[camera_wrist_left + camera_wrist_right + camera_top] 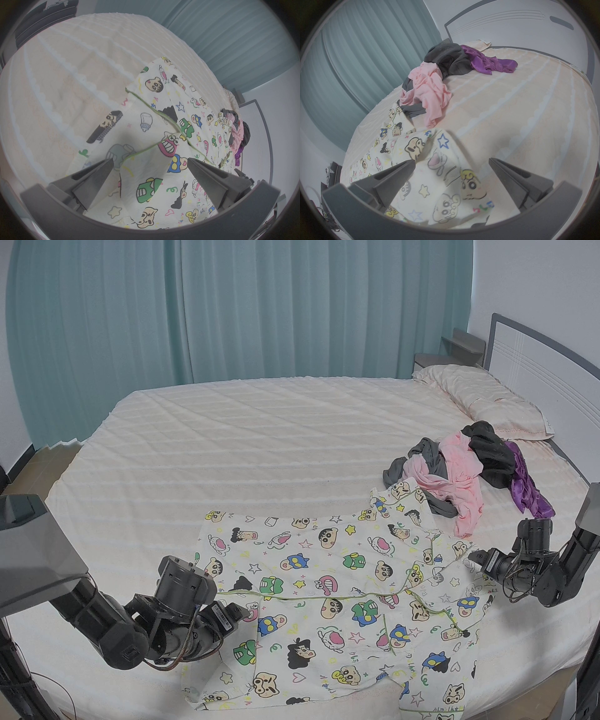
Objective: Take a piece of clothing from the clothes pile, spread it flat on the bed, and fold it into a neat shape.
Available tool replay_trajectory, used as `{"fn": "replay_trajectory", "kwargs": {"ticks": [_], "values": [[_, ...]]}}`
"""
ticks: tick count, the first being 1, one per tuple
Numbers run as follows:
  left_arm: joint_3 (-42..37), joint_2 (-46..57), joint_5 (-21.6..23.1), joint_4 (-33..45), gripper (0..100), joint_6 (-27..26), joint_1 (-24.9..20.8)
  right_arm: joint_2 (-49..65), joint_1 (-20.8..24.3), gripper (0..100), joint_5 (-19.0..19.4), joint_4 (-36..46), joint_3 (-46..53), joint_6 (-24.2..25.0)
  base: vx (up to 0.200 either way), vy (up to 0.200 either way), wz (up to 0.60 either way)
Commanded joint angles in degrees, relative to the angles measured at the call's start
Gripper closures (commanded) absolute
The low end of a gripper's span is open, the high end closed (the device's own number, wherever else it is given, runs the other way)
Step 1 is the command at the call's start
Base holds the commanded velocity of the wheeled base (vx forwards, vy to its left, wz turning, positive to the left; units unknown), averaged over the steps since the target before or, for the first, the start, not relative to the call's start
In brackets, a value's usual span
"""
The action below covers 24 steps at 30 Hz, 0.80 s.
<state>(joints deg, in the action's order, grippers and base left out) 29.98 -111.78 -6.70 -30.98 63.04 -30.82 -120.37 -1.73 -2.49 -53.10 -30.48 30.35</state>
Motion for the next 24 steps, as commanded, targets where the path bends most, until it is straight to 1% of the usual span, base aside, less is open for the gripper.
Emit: {"fn": "replay_trajectory", "kwargs": {"ticks": [1, 9, 15, 16, 23, 24], "values": [[-0.2, -2.0, 0.4, 0.0, 0, 0.3, -0.9, 1.1, 0.9, 0, -0.1, -0.1, 0.5, 0.1, 0.000, 0.000, 0.00], [0.4, -3.2, 0.6, -0.1, 0, 1.8, -1.3, 1.6, 1.8, 0, -0.1, -0.1, 0.5, 0.2, 0.000, 0.000, 0.00], [0.4, -3.4, 0.7, -0.5, 0, 1.8, -1.4, 1.6, 1.9, 0, -0.1, -0.1, 0.5, 0.2, 0.000, 0.000, 0.00], [0.4, -3.6, 0.6, -0.5, 100, 1.8, -1.4, 1.7, 1.9, 0, -0.1, -0.1, 0.5, 0.2, 0.000, 0.000, 0.00], [0.3, -2.2, -0.9, 0.0, 100, 1.3, -1.0, 1.9, 1.9, 0, -0.1, -0.1, 0.5, 0.2, 0.000, 0.000, 0.00], [0.3, -1.0, -1.8, 0.0, 100, 1.2, -0.6, 2.0, 2.1, 0, -0.1, -0.1, 0.5, 0.2, 0.000, 0.000, 0.00]]}}
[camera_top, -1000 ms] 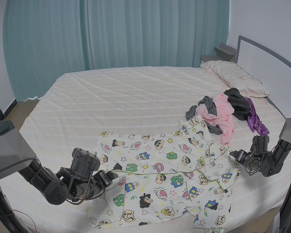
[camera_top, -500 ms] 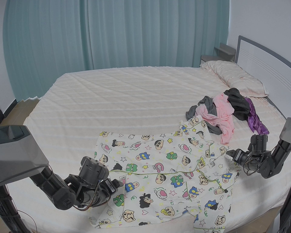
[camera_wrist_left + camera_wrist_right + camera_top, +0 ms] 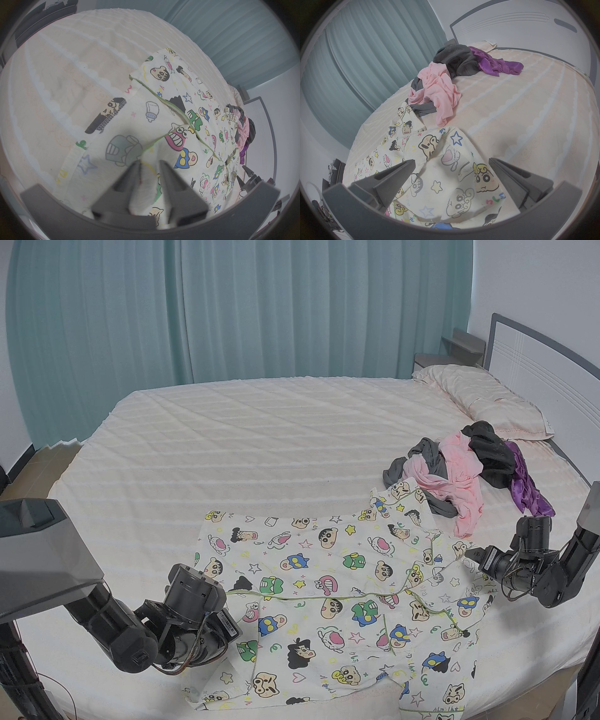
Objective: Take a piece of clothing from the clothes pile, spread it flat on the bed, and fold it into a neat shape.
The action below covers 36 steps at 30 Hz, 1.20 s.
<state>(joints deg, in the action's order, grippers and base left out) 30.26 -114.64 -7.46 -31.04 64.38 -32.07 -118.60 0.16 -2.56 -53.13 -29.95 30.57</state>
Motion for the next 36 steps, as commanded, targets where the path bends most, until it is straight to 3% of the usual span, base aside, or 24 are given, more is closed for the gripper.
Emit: {"fn": "replay_trajectory", "kwargs": {"ticks": [1, 10, 17, 21, 26, 34, 35, 36], "values": [[-0.1, 2.7, -1.8, 0.0, 100, -0.2, 1.0, 0.3, 0.2, 0, 0.0, 0.0, 0.0, -0.1, 0.000, 0.000, 0.00], [0.4, 4.4, -2.6, -1.5, 100, -3.6, 5.5, 1.6, 0.8, 0, -0.1, 0.0, 0.3, 0.0, 0.000, 0.000, 0.00], [0.2, 3.1, 2.0, -6.8, 100, -7.9, 11.7, 1.5, 0.9, 0, -0.3, 0.0, 0.6, -0.1, 0.000, 0.000, 0.00], [0.3, 1.3, 2.5, -7.5, 100, -10.1, 14.2, 1.5, 0.9, 0, -0.3, 0.0, 0.6, -0.1, 0.000, 0.000, 0.00], [0.5, -2.5, 2.6, -8.7, 100, -12.1, 14.4, 1.4, 1.0, 0, -0.3, 0.0, 0.6, -0.2, 0.000, 0.000, 0.00], [-0.3, -6.4, 2.6, -18.7, 100, -17.1, 15.4, 1.4, 1.4, 0, -0.3, 0.0, 0.6, -0.2, 0.000, 0.000, 0.00], [-0.5, -6.4, 2.6, -19.2, 0, -17.9, 15.5, 1.4, 1.7, 0, -0.3, 0.0, 0.6, -0.2, 0.000, 0.000, 0.00], [-0.5, -6.5, 2.6, -19.2, 0, -18.1, 15.5, 1.4, 1.7, 0, -0.3, 0.0, 0.6, -0.1, 0.000, 0.000, 0.00]]}}
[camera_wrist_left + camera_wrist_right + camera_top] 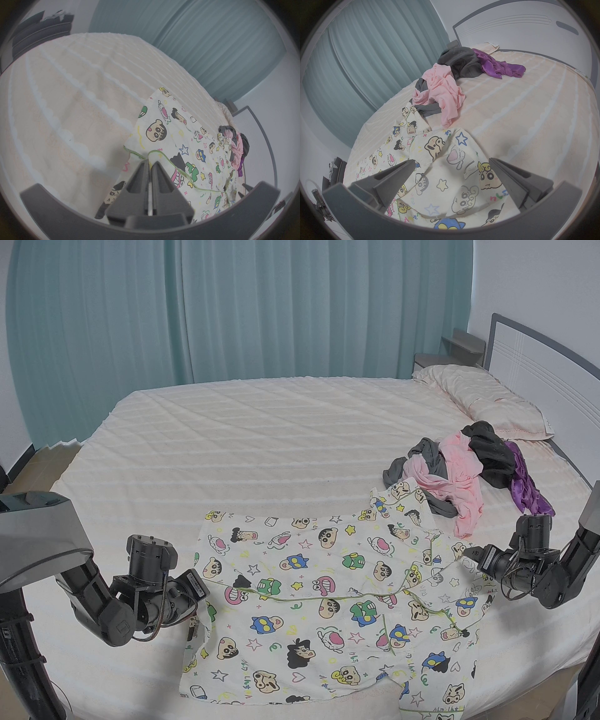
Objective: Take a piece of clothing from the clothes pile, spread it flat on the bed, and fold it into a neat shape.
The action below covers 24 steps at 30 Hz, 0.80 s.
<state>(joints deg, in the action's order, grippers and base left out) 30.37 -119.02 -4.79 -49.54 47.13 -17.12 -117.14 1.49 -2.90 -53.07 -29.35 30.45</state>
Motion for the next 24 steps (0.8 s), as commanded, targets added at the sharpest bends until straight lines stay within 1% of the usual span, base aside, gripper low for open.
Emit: {"fn": "replay_trajectory", "kwargs": {"ticks": [1, 8, 12, 15, 19, 21, 22, 24], "values": [[-0.7, -2.2, 0.0, -0.7, 0, -0.8, 0.6, -0.1, 0.4, 0, 0.0, 0.0, 0.1, 0.0, 0.000, 0.000, 0.00], [-0.6, -2.4, -0.5, -0.7, 0, -1.1, 2.5, -0.1, 0.4, 0, 0.0, 0.0, 0.1, 0.0, 0.000, 0.000, 0.00], [-1.5, -0.2, -0.4, -0.6, 0, -1.0, 3.1, 0.0, 0.4, 0, -0.1, 0.0, 0.1, 0.0, 0.000, 0.000, 0.00], [-4.3, 3.4, 0.0, -0.5, 0, -1.2, 1.8, 0.0, 0.4, 0, -0.1, 0.0, 0.2, 0.0, 0.000, 0.000, 0.00], [-7.6, 4.3, 0.0, -0.6, 0, -3.4, -2.0, 0.2, 0.5, 0, -0.1, 0.0, 0.3, 0.0, 0.000, 0.000, 0.00], [-8.2, 4.5, -0.1, -0.6, 0, -3.6, -2.7, 0.3, 0.7, 0, -0.1, 0.0, 0.4, 0.0, 0.000, 0.000, 0.00], [-9.0, 5.5, -0.2, -0.6, 0, -3.6, -4.1, 1.1, 1.2, 0, -0.2, 0.0, 0.9, 0.0, 0.000, 0.000, 0.00], [-9.9, 7.4, -0.2, -0.3, 0, -3.5, -4.2, 2.5, 1.6, 0, -0.1, 0.1, 1.5, -0.1, 0.000, 0.000, 0.00]]}}
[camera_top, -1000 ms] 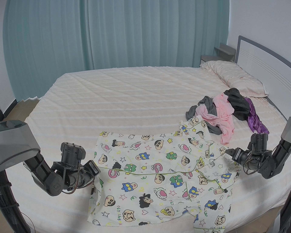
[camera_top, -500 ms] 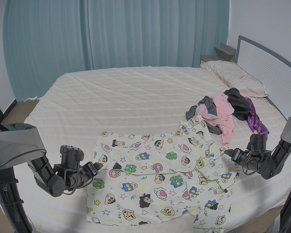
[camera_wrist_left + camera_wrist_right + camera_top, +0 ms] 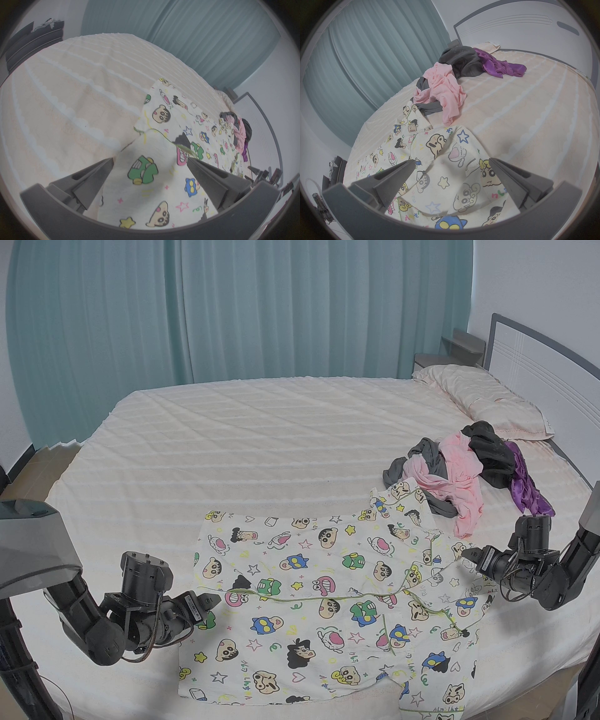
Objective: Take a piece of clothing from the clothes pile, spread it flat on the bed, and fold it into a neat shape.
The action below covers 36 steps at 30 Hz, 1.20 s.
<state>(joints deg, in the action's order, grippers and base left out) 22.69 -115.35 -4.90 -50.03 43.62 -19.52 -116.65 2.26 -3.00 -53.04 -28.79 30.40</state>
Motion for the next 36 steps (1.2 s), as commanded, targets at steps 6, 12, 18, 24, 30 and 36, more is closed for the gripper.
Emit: {"fn": "replay_trajectory", "kwargs": {"ticks": [6, 12, 18, 24, 30, 36], "values": [[-6.9, 11.1, 0.0, 0.4, 0, 0.3, -1.8, 5.3, 2.9, 0, 0.0, 0.2, 3.4, -0.2, 0.000, 0.000, 0.00], [-11.2, 14.7, 0.0, 0.4, 0, 6.6, -2.8, 6.9, 4.9, 0, 0.1, 0.7, 5.3, 0.0, 0.000, 0.000, 0.00], [-13.8, 14.4, 0.1, 0.4, 0, 10.5, -5.9, 10.0, 5.0, 0, 1.6, 0.1, 11.7, 3.3, -0.167, 0.000, 0.00], [-16.6, 14.7, 0.0, 0.4, 0, 13.5, -9.0, 13.8, 5.5, 0, 3.4, 0.2, 15.8, 4.7, -0.200, 0.000, 0.00], [-17.0, 14.3, -0.1, 0.4, 0, 15.4, -9.4, 14.0, 6.4, 0, 3.4, 0.0, 17.5, 4.8, -0.133, 0.000, 0.00], [-16.1, 10.1, -0.3, 0.1, 0, 17.9, -9.4, 14.3, 6.9, 0, 3.4, 0.0, 18.6, 5.7, 0.000, 0.000, 0.00]]}}
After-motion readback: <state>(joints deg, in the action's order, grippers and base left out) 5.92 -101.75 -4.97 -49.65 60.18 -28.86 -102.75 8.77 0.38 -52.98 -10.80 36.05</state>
